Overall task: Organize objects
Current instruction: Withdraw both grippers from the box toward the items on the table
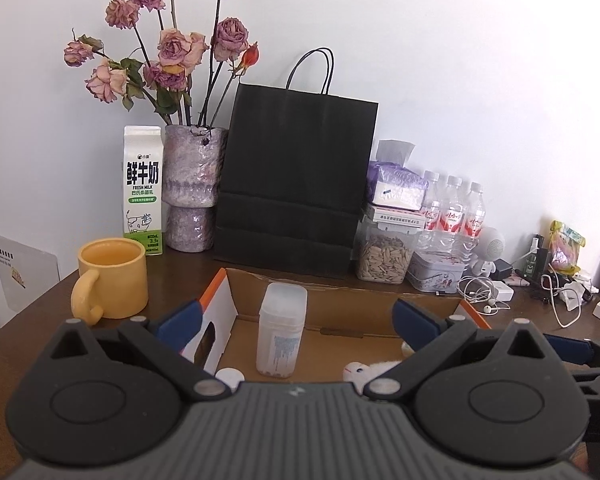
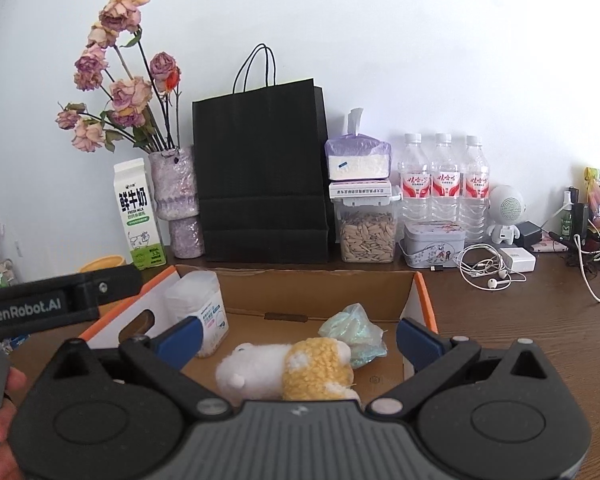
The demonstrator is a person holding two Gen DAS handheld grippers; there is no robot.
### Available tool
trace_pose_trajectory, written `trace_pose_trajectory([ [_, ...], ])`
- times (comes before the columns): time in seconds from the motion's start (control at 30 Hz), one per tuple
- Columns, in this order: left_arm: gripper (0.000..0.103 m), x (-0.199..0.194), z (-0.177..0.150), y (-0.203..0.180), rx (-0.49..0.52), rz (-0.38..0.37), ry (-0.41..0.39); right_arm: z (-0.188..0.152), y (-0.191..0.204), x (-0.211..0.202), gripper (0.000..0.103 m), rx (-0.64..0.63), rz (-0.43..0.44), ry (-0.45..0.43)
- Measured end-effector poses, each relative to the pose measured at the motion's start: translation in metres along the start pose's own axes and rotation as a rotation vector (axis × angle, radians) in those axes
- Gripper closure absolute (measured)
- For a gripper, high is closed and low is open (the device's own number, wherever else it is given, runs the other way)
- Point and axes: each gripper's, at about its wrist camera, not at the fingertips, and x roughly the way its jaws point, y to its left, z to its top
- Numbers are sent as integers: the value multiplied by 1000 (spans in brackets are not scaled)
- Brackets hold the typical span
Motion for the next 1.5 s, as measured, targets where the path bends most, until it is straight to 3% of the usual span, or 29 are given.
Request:
trace_pose_trajectory([
  [0.27, 0, -32, -9, 7, 12, -9, -17, -14, -16, -46, 0, -15, 25, -55],
  [0.7, 0, -67, -38, 24, 54, 20, 52, -54, -34, -92, 0, -61, 5, 1],
  [1.03, 0, -101, -42, 19, 70, 15, 59, -56, -32, -138, 0, -87, -2, -28],
  [1.3, 0, -125, -53, 23, 78, 12, 90, -73, -36, -167, 0, -111, -20, 35],
  [1.5, 0, -127, -65, 29, 75, 13, 139, -91, -45, -156, 0, -90, -4, 83],
])
